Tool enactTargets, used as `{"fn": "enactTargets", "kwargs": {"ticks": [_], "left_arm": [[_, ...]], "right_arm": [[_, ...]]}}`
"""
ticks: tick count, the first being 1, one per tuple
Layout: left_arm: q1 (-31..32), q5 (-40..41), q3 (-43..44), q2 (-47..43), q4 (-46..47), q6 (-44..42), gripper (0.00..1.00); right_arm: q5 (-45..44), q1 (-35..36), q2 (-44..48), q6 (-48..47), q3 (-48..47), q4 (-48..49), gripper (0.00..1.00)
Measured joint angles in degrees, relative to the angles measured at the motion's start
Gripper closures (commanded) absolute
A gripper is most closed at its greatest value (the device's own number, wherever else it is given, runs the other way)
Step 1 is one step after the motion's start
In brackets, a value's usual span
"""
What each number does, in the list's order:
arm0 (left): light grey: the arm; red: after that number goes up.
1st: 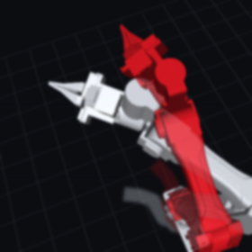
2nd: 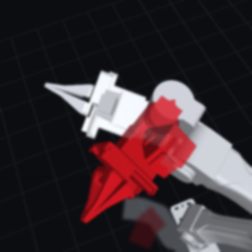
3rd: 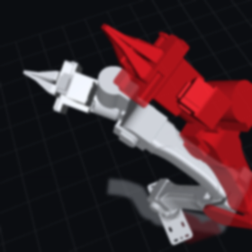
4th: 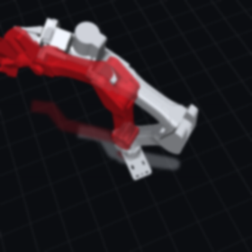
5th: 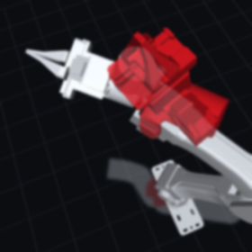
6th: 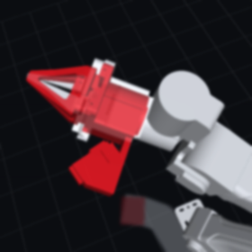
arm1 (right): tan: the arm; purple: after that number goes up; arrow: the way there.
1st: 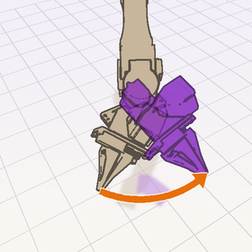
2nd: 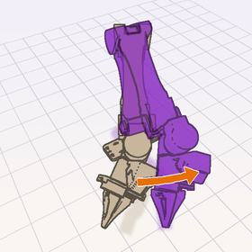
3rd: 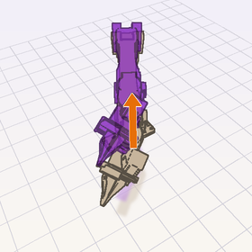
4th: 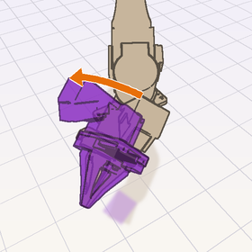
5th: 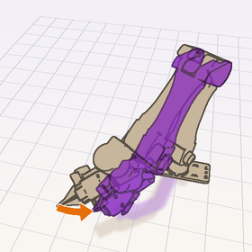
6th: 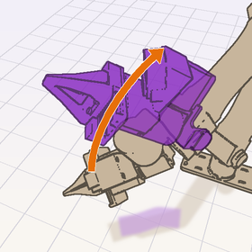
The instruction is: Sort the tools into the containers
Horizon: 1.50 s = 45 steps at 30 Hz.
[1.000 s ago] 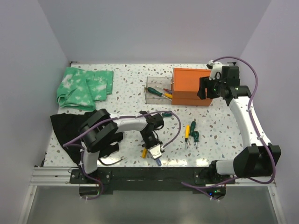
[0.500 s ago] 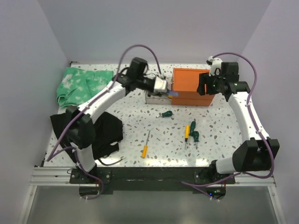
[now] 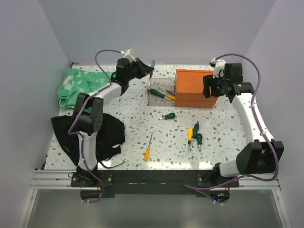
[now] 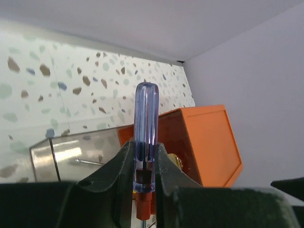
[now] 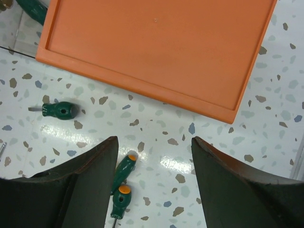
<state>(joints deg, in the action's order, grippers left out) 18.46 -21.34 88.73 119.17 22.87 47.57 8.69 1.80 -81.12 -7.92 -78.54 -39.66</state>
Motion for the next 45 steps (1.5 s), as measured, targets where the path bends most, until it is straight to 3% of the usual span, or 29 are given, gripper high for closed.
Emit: {"fn": "enactTargets", "kwargs": {"ticks": [8,10,11,14,24,30,34,40,45], "left_arm": [[5.7,8.1,0.0,6.5,-4.7,18.5,0.96],[7.1,9.6,0.0,6.6,-5.7,21.4,0.87],[7.6,10.0,0.0,6.6,-6.0,22.6,0.69],[9.2,11.2,0.0,6.6,-7.5,26.7,0.45],[8.9,10.2,0.0,6.4,-6.5,30.6,0.34],[4.5,1.2,-3.3,1.3,-2.3,20.9,0.34],[0.6,-10.0,-4.7,-4.9,-2.6,5.6,0.36],[1.2,-13.1,-5.9,-16.3,-25.3,-25.0,0.37],[6.6,-7.2,-13.0,-21.7,-41.6,-35.4,0.36]], "right_arm": [[-0.7,0.0,-0.1,-1.0,0.0,-0.3,0.33],[-0.7,0.0,-0.2,-1.0,0.0,-0.3,0.33],[-0.7,0.0,-0.2,-1.0,0.0,-0.3,0.33],[-0.7,0.0,-0.2,-1.0,0.0,-0.4,0.33],[-0.7,0.0,-0.1,-1.0,0.5,-0.5,0.33],[-0.7,-0.1,0.2,-1.1,1.2,-0.4,0.33],[-0.6,-0.4,0.4,-1.1,1.2,-0.3,0.32],[-0.6,-0.6,0.5,-1.2,1.2,-0.3,0.32],[-0.4,-0.6,0.5,-1.3,1.2,-0.3,0.32]]}}
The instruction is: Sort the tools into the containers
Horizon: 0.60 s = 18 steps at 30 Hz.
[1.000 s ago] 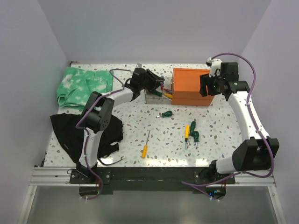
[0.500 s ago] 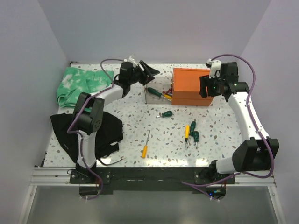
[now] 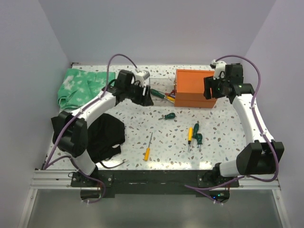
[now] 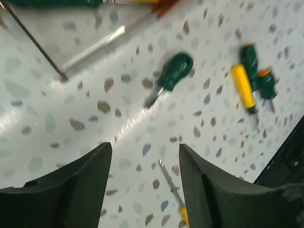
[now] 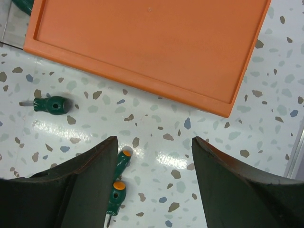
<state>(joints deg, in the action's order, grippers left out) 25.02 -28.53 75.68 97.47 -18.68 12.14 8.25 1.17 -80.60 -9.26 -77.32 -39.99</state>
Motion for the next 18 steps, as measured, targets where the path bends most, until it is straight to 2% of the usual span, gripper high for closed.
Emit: {"fn": "enactTargets", "kwargs": {"ticks": [4,7,11,18], "left_arm": [[6.7,8.6,-3.6,2.1,-9.6,-1.3,0.36],[12.1,11.8,-7.7,2.7,-13.5,-1.2,0.37],[17.0,11.9,-13.6,2.3,-16.6,0.8,0.36],[20.8,9.3,-21.0,-2.1,-19.3,4.5,0.45]], "right_arm": [[0.0,0.0,0.0,0.0,0.0,0.1,0.32],[0.2,-0.1,-0.2,-0.1,0.0,0.1,0.32],[0.3,-0.1,-2.2,-0.8,0.0,0.0,0.32],[0.4,-0.1,-4.9,-1.0,0.0,-0.1,0.32]]}}
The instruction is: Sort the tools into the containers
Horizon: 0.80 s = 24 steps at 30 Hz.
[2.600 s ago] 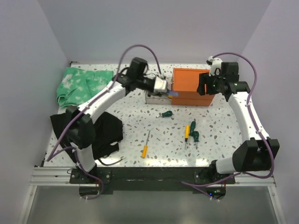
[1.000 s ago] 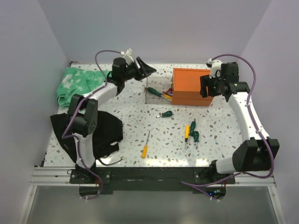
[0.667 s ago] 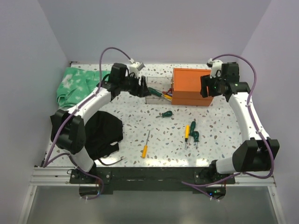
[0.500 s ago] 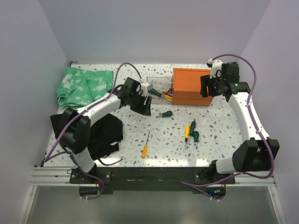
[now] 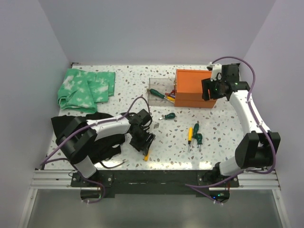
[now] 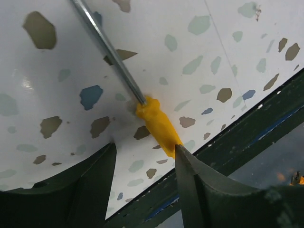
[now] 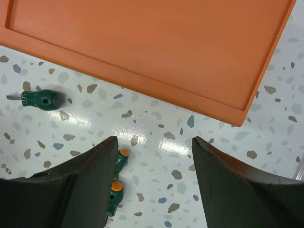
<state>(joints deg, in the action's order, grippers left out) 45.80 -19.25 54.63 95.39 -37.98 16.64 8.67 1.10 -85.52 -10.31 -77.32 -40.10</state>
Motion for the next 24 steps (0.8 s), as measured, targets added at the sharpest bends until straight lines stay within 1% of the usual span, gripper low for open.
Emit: {"fn": "enactTargets", "kwargs": {"ticks": [3,7,9,10,11,13,14,16,17,18,21,24], "left_arm": [[1.4,-1.3,0.2,0.7,-0.4,0.4,0.46],[3.5,-2.5,2.6,3.2,-1.1,0.8,0.46],[4.6,-3.0,3.3,4.1,-1.1,1.0,0.48],[5.2,-3.1,3.6,4.4,-1.2,1.3,0.52],[5.6,-3.1,3.8,4.6,-1.2,1.5,0.61],[6.4,-3.1,4.1,5.6,-1.2,2.4,0.69],[6.7,-3.1,4.3,6.3,-1.2,2.6,0.75],[6.6,-4.3,5.4,8.1,-2.4,3.0,0.84],[6.4,-5.1,6.1,9.0,-3.0,3.1,0.95],[6.2,-5.7,6.8,9.7,-3.6,3.3,0.99],[4.5,-7.5,8.9,11.6,-6.1,2.8,1.00],[1.9,-7.2,11.6,12.8,-7.9,-0.4,1.00]], "right_arm": [[0.2,0.0,0.0,0.0,0.0,0.0,0.32],[0.5,0.0,0.0,-0.1,-0.1,0.0,0.32],[0.5,0.0,0.0,-0.3,-0.1,-0.1,0.32],[0.5,0.0,0.0,-0.3,-0.1,-0.1,0.32],[0.8,0.0,0.0,-0.3,-0.1,-0.1,0.32],[1.2,0.0,0.0,-0.3,-0.1,-0.1,0.32],[1.4,0.0,0.1,-0.3,-0.1,-0.1,0.32],[1.7,0.0,0.1,-0.2,-0.1,-0.1,0.32],[1.9,0.0,0.1,-0.2,-0.1,-0.1,0.32],[2.0,0.0,0.1,-0.2,-0.2,-0.1,0.32],[2.7,0.0,0.1,0.0,-0.6,-0.2,0.32],[2.9,0.0,0.2,0.0,-1.5,-0.3,0.32]]}}
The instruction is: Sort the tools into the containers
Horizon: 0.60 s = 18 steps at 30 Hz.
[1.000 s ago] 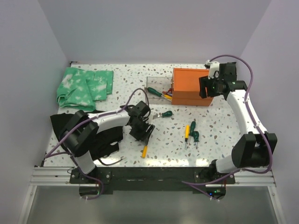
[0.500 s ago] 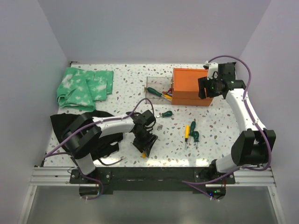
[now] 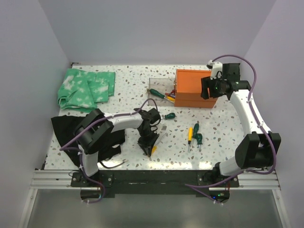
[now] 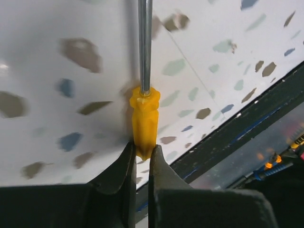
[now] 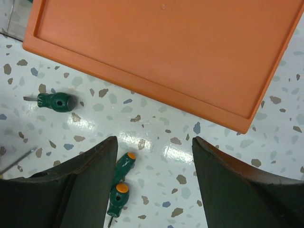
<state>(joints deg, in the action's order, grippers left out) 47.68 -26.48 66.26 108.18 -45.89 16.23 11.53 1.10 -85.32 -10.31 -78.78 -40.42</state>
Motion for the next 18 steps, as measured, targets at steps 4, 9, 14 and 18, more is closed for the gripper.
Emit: {"fn": "enactTargets", "kwargs": {"ticks": [4,9,14,18], "left_arm": [[-5.6,1.8,5.3,0.3,-3.8,-8.1,1.00],[-9.6,3.8,9.8,-1.8,-8.3,-19.0,1.00],[-16.2,4.9,14.6,-5.1,-10.9,-23.0,1.00],[-21.3,5.8,25.7,-1.4,-7.4,-22.3,1.00]], "right_arm": [[0.0,0.0,0.0,0.2,-1.4,-0.1,0.32],[0.0,0.0,0.0,0.1,-2.3,-0.2,0.32],[-0.1,0.0,0.0,0.1,-2.7,-0.2,0.32],[-0.1,0.0,0.0,0.2,-3.5,-0.1,0.32]]}}
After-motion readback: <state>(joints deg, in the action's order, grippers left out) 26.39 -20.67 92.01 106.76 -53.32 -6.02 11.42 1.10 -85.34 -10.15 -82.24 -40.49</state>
